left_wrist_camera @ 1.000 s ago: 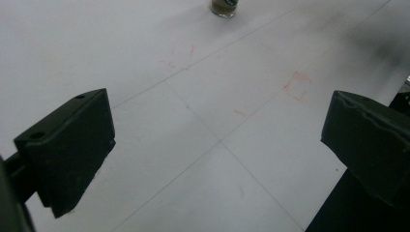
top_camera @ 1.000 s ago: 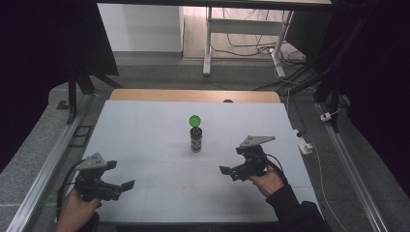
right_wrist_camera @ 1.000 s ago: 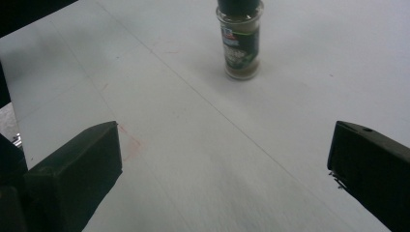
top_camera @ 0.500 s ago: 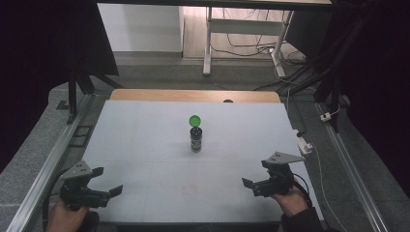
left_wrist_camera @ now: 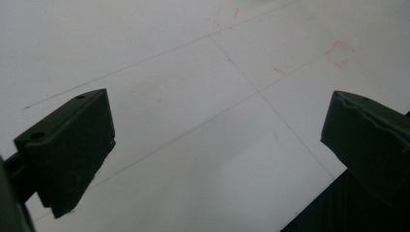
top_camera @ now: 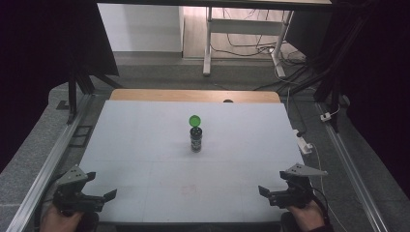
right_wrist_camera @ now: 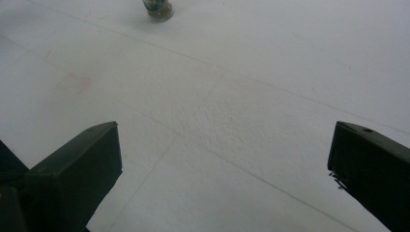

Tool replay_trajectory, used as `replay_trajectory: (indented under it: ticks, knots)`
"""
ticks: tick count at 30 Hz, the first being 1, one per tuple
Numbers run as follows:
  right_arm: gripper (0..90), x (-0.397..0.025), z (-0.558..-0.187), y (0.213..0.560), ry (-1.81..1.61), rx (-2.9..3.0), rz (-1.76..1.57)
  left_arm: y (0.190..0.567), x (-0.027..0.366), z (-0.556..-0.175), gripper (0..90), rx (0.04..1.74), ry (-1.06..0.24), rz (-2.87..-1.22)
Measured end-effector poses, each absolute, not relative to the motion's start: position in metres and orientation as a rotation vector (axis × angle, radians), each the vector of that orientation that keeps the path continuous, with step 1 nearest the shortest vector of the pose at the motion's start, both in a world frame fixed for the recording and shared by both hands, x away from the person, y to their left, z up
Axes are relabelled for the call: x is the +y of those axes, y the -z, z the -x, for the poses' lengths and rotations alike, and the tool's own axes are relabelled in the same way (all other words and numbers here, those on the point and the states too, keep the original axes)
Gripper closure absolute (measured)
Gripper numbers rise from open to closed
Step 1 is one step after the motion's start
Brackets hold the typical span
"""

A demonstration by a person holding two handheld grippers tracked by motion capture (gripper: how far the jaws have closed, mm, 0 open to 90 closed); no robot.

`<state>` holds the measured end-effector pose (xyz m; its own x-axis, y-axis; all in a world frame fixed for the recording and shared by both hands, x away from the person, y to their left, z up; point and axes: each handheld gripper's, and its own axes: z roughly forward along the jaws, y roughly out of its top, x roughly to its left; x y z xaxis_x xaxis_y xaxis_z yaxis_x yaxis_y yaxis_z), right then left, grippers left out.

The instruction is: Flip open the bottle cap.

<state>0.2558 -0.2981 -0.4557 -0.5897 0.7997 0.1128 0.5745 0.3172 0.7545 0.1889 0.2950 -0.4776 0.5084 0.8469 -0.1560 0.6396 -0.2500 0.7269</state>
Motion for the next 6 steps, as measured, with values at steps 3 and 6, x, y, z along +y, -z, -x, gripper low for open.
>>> replay_trajectory:
  ticks: [3,6]
  knots:
    - [0.0,-0.2993,-0.2542,0.4555,-1.141,2.304,-1.246,0.4782,0.2952,-0.1901,0.0,1.224,-0.336,-1.987]
    - [0.0,-0.2991,-0.2550,0.4562,-1.132,2.306,-1.248,0.4780,0.2946,-0.1909,0.0,1.225,-0.332,-1.987]
